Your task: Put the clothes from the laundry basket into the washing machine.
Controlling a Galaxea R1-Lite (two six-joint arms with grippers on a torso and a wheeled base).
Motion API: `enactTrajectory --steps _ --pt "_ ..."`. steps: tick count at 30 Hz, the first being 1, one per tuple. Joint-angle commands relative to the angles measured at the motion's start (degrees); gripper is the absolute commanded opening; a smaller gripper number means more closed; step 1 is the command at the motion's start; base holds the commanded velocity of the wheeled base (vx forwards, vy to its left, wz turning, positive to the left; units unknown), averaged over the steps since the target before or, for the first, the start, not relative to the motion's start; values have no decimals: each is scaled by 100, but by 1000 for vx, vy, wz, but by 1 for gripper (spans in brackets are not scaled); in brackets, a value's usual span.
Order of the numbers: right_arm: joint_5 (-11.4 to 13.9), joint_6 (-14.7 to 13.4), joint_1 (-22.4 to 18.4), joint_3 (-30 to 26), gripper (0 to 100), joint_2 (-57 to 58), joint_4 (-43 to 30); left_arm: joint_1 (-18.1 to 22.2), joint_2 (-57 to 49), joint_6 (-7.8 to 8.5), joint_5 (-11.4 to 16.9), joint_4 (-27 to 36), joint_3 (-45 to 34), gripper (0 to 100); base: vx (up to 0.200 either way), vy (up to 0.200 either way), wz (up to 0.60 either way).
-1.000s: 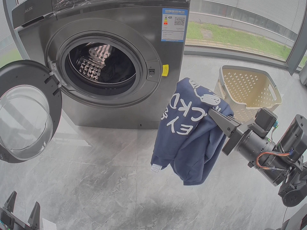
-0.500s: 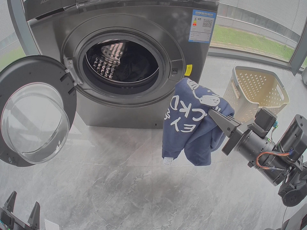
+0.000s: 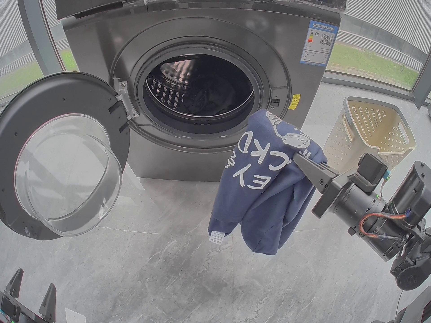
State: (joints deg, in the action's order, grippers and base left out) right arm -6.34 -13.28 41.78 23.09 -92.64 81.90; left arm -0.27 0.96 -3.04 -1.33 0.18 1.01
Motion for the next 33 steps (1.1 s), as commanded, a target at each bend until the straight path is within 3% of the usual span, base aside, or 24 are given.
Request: enactTrajectory --steps 1,10,16,23,26,29,33 --pt "1 0 6 11 0 -18 2 0 -96 -4 1 -1 -84 100 0 0 0" --pt "1 -8 6 -15 0 -35 2 0 -96 -4 -8 -1 -84 100 0 0 0" --pt "1 -8 23 3 0 -44 2 0 -96 -4 -8 -1 -92 100 0 200 0" --pt "-8 -17 50 -24 0 -70 2 0 -96 -4 -8 -1 -84 100 0 0 0" --pt "-8 -44 67 29 0 -88 -7 0 -96 31 -8 -9 -92 100 0 0 0" --pt "-52 -158 349 310 0 -466 28 9 -96 224 -34 -1 -101 100 0 0 0" --pt "-78 -193 366 591 0 -791 248 18 -96 268 -8 -1 -101 100 0 0 0"
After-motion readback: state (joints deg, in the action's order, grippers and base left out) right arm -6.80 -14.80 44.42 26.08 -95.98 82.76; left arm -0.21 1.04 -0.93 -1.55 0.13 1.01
